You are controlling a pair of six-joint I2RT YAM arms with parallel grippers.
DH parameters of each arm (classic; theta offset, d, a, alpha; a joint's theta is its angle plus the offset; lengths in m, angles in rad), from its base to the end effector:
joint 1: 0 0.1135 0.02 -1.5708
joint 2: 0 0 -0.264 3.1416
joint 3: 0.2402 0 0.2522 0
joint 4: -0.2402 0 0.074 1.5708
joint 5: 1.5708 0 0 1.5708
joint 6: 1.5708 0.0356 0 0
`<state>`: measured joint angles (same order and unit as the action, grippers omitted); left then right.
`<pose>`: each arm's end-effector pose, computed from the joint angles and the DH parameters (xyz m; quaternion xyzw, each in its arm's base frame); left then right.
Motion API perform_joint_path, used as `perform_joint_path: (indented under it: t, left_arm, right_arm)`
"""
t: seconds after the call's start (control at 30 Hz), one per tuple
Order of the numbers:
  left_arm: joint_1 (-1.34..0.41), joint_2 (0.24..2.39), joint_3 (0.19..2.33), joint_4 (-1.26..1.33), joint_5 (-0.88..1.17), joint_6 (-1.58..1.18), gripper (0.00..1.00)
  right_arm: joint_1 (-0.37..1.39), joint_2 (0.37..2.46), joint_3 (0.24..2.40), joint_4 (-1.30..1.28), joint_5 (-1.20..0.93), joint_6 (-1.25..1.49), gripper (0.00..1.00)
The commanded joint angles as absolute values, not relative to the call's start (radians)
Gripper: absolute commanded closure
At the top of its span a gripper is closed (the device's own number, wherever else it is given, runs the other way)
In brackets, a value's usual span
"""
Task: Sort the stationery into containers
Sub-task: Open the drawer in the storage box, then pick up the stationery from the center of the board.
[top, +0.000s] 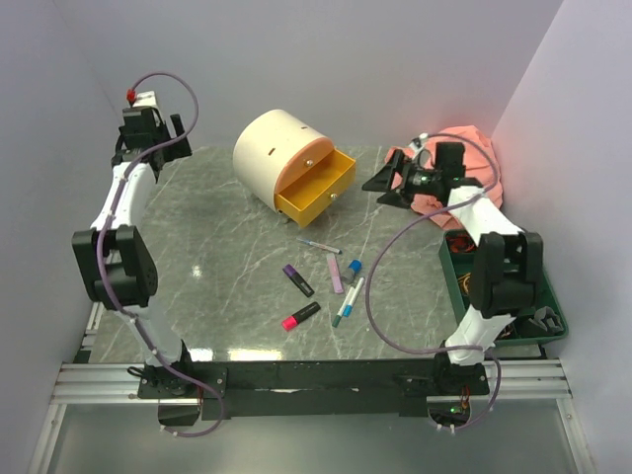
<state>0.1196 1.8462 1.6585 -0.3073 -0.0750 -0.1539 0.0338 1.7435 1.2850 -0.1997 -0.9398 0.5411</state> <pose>0.4365 0.0551 0.3288 -0.1360 0.8476 0.0234 0.5125 0.3855 0.0418 0.2608 0.0077 0.8248 0.5012 0.2615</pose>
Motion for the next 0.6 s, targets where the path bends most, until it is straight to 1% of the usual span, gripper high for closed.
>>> perform_joint_path:
  t: [0.0,0.03,0.07,0.13,0.2,0.3,0.37,0.5,0.57]
  left_arm:
    - [0.095,1.669,1.577,-0.299,-0.146,-0.208,0.00]
    - [0.092,1.649,1.536,-0.302,-0.149,-0.218,0.01]
    - [0.091,1.611,1.514,-0.307,-0.141,-0.227,0.00]
    - [0.089,1.582,1.455,-0.324,-0.137,-0.259,0.01]
    - [0.089,1.551,1.396,-0.344,-0.115,-0.294,0.01]
    - [0.089,1.529,1.324,-0.382,-0.084,-0.342,0.01]
    - [0.089,1.516,1.290,-0.411,-0.086,-0.366,0.00]
    - [0.089,1.467,1.177,-0.436,-0.080,-0.403,0.01]
    - [0.089,1.431,1.126,-0.422,-0.025,-0.393,0.01]
  right_arm:
    - [0.024,1.635,1.405,-0.469,-0.801,0.198,0.00]
    - [0.038,1.600,1.402,-0.491,-0.769,0.084,0.00]
    - [0.050,1.582,1.393,-0.524,-0.679,0.027,0.00]
    - [0.110,1.504,1.318,-0.517,-0.583,-0.105,0.00]
    - [0.158,1.439,1.203,-0.459,-0.490,-0.171,0.00]
    - [0.267,1.323,1.090,-0.433,-0.366,-0.293,0.00]
    - [0.317,1.255,1.051,-0.428,-0.347,-0.314,0.00]
    - [0.388,1.252,1.051,-0.495,-0.345,-0.299,0.00]
    - [0.438,1.232,1.037,-0.524,-0.412,-0.403,0.00]
